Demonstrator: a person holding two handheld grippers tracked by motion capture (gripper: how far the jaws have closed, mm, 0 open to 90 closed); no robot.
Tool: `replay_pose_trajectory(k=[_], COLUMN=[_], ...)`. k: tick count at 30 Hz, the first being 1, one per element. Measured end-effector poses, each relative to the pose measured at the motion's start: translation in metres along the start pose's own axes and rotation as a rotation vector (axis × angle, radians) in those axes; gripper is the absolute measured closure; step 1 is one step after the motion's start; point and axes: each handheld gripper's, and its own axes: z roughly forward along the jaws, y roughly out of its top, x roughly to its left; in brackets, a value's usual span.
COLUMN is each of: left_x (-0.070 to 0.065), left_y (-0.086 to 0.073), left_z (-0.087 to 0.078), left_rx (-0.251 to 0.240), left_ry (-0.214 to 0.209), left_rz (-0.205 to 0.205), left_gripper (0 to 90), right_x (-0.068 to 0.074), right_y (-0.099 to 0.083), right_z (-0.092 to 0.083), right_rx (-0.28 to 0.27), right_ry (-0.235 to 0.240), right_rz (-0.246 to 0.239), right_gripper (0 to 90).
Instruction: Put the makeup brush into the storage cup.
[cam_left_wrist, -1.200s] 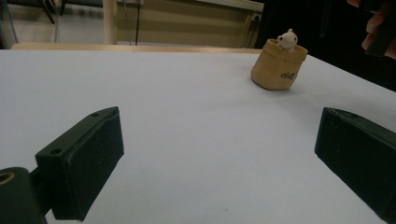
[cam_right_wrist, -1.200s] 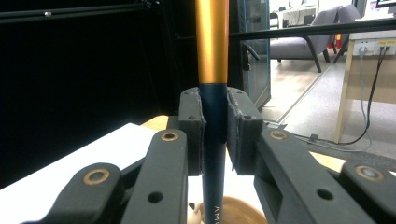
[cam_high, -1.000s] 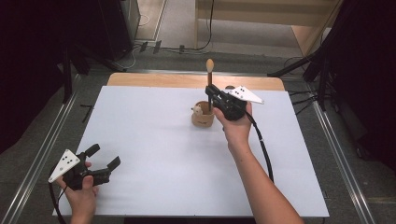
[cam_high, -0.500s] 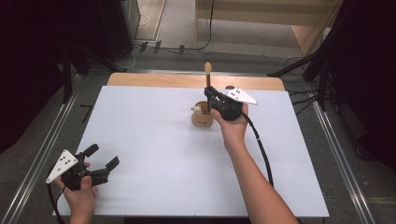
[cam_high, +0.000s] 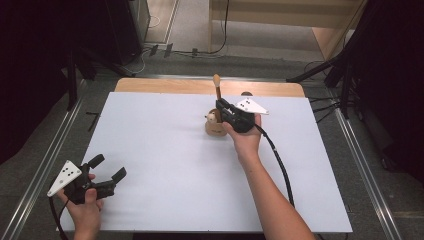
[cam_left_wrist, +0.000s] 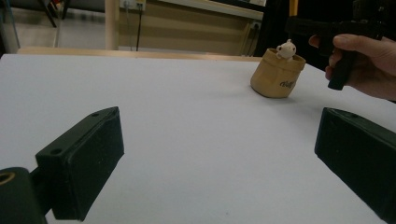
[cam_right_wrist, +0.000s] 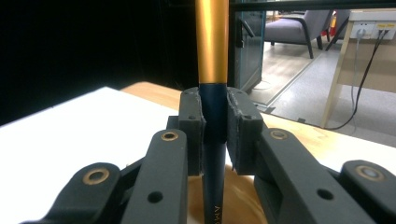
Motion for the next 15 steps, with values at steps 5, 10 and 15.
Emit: replay_pose_trajectory(k=[5, 10, 15], left_x=[0.001, 0.001, 0.0], left_y=[0.0, 0.0, 0.0], left_z=[-0.001, 0.0, 0.0], left_rx=[-0.002, 0.001, 0.001], left_ry=[-0.001, -0.004, -0.004], left_rz=[-0.003, -0.002, -0.001], left_gripper=[1.8, 1.8, 1.8], right_x=[-0.001, -0.002, 0.0], right_y=[-0.008, -0.014, -0.013], right_z=[0.0, -0.002, -0.005], right_rx=[0.016, 0.035, 0.069], right_ry=[-0.015, -0.033, -0.028], right_rz=[0.018, -0.026, -0.028], right_gripper=[79.9, 79.8, 66.0])
